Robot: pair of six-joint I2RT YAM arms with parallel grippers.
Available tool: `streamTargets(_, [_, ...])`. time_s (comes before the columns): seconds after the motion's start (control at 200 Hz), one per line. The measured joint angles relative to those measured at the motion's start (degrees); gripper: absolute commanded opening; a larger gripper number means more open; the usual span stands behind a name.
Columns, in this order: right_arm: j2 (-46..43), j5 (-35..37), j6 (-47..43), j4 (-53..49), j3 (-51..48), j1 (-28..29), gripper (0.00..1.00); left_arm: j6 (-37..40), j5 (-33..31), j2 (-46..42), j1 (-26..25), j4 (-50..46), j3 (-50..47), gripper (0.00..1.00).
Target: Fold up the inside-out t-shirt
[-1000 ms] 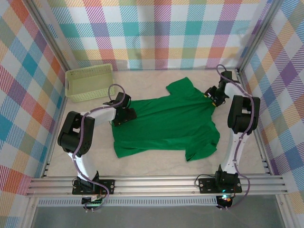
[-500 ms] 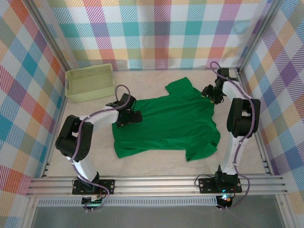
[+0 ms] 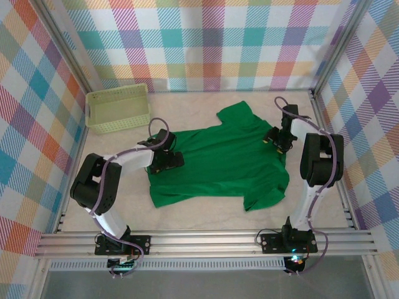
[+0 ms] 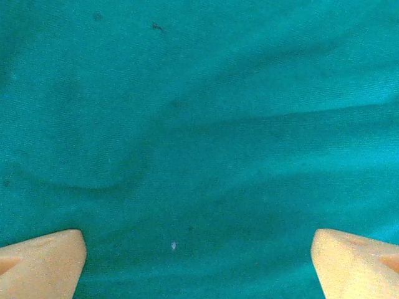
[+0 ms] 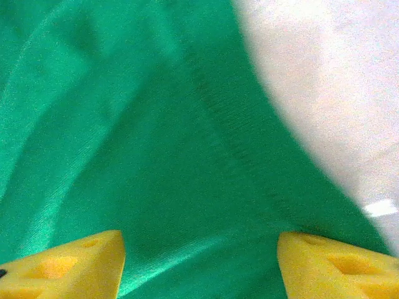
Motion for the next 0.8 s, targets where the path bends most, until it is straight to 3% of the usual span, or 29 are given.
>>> streamTargets(0.225, [-1.3,7.1,0.0,-0.5,-0.9,-1.3,0.66,-0.7,1.5,-2.0,-2.3,1.1,-1.9,0.94])
streamTargets(0.32, [-2.9,9.7,-1.9,-1.7,0.0,0.7,0.69,-1.4,2.0,-4.0,-2.8,-1.0,-1.2,0.99])
streamTargets(0.425, [-2.9,12.5,-5.1,-3.5,5.9,6.5,0.70,-1.2,0.5,-5.5,-2.1,-4.7,4.3,0.99])
streamTargets(0.57, [-0.2,7.1,-8.4,-2.8,16.6,12.9,0.69,-1.0,-2.4,-2.8,1.2,-6.4,15.7,0.98])
streamTargets(0.8, [15.3,-1.0,-9.8,-4.6,31.2,12.1,0.68,-1.0,-3.6,9.2,4.3,-6.8,23.4,0.96])
